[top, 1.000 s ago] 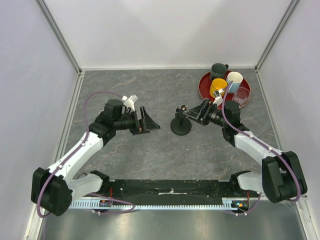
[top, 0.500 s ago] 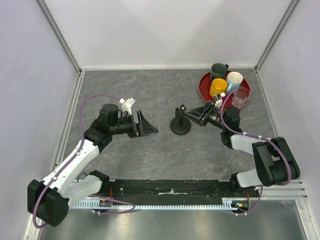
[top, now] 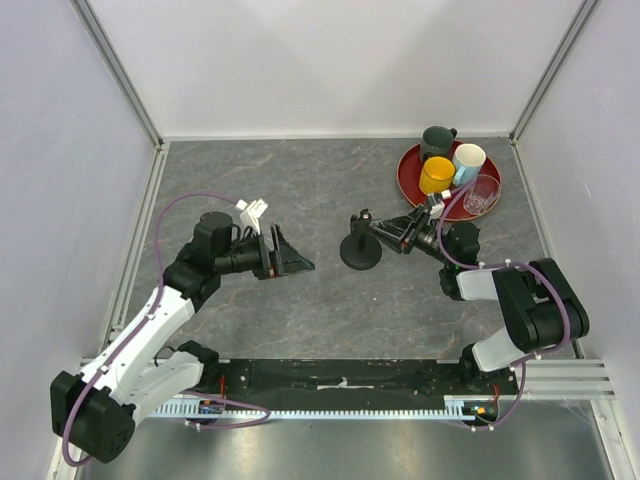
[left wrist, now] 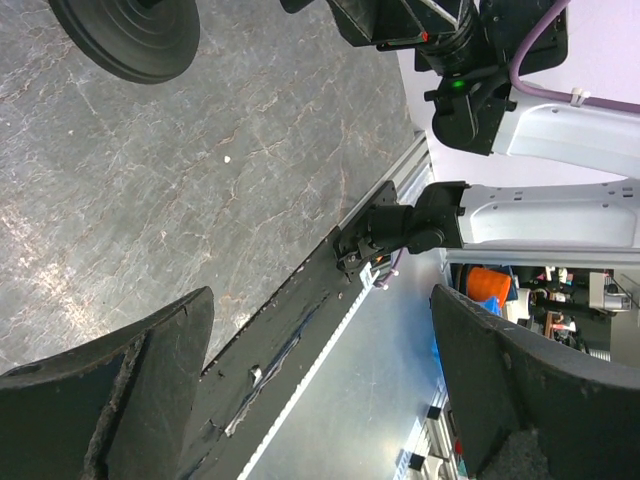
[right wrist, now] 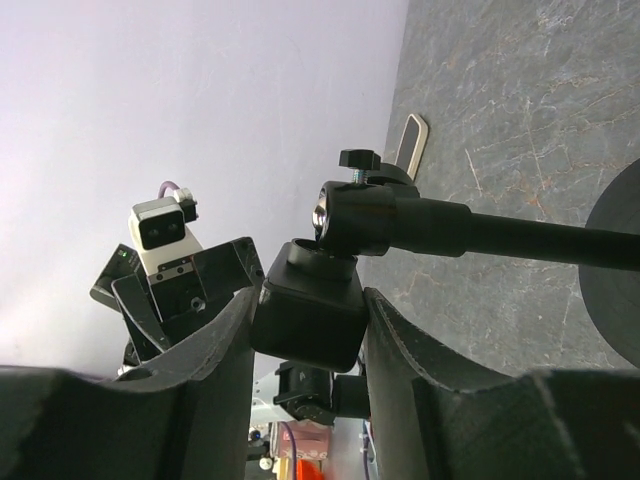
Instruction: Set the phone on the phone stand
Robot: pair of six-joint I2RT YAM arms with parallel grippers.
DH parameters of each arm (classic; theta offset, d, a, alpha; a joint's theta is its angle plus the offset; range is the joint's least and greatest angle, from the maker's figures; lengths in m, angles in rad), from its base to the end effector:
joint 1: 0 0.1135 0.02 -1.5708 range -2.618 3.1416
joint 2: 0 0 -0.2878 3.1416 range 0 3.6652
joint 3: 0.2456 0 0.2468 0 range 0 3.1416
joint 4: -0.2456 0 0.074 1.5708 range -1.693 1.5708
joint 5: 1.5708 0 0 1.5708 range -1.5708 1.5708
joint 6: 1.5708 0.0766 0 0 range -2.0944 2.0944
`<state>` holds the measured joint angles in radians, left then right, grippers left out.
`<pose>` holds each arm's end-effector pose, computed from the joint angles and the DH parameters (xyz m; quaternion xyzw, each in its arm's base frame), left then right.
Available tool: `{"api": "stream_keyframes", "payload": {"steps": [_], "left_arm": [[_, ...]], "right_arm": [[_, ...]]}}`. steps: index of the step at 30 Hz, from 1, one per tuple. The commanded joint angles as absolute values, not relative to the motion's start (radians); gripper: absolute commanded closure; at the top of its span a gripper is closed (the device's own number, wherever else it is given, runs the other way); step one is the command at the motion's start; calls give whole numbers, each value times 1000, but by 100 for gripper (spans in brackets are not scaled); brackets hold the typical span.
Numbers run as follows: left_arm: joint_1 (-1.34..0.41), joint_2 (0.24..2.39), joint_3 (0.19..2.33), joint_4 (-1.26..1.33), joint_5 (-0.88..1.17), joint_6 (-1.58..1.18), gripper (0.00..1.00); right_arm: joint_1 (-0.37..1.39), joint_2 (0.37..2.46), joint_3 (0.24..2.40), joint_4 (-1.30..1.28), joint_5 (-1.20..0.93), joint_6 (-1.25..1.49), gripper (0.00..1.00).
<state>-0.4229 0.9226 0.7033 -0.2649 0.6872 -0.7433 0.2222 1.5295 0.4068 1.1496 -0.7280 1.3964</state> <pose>0.1723 -0.1309 0.2874 0.0434 0.8234 -0.5087 0.2475 0.2785 0.1152 0.2148 0.1487 0.6840 0.6560 0.2823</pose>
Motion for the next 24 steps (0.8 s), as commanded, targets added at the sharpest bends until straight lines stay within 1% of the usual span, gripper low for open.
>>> {"api": "stream_keyframes", "payload": {"steps": [1, 3, 4, 6, 7, 9, 10, 11, 13, 17, 18, 19, 20, 22, 23, 24], "left_arm": [[-426, 884, 724, -291, 710, -767, 5], [-426, 881, 733, -311, 704, -758, 4], [-426, 879, 745, -321, 700, -753, 4], [-426, 873, 756, -348, 684, -741, 3], [-426, 871, 768, -362, 677, -735, 3], [-426, 867, 785, -408, 645, -710, 2], [-425, 867, 811, -434, 625, -695, 2], [-425, 865, 831, -461, 602, -677, 2], [-423, 864, 900, -561, 491, -615, 1], [-420, 874, 1008, -716, 252, -545, 0], [-419, 883, 1028, -748, 116, -523, 0], [-419, 906, 1066, -785, 44, -511, 0], [-419, 925, 1081, -834, -101, -497, 0], [-419, 992, 1112, -877, -258, -463, 0], [-417, 1018, 1120, -909, -337, -459, 0], [-411, 1046, 1126, -913, -465, -460, 0]], "right_arm": [[226, 1562, 374, 1209, -739, 1417, 84], [227, 1557, 379, 1212, -742, 1417, 76], [227, 1549, 383, 1207, -742, 1414, 73], [226, 1542, 394, 1195, -746, 1408, 64], [227, 1537, 397, 1193, -749, 1408, 54], [227, 1531, 405, 1193, -755, 1405, 43], [227, 1522, 405, 1193, -758, 1407, 30], [227, 1514, 406, 1189, -759, 1401, 20], [226, 1488, 411, 1166, -770, 1387, 2], [227, 1442, 413, 1095, -775, 1350, 2], [226, 1418, 411, 1079, -776, 1330, 2], [225, 1402, 411, 1056, -776, 1312, 2], [225, 1384, 411, 984, -775, 1290, 2], [219, 1310, 414, 880, -767, 1186, 2], [218, 1280, 417, 757, -744, 1148, 2], [213, 1214, 420, 697, -730, 1100, 2]]}}
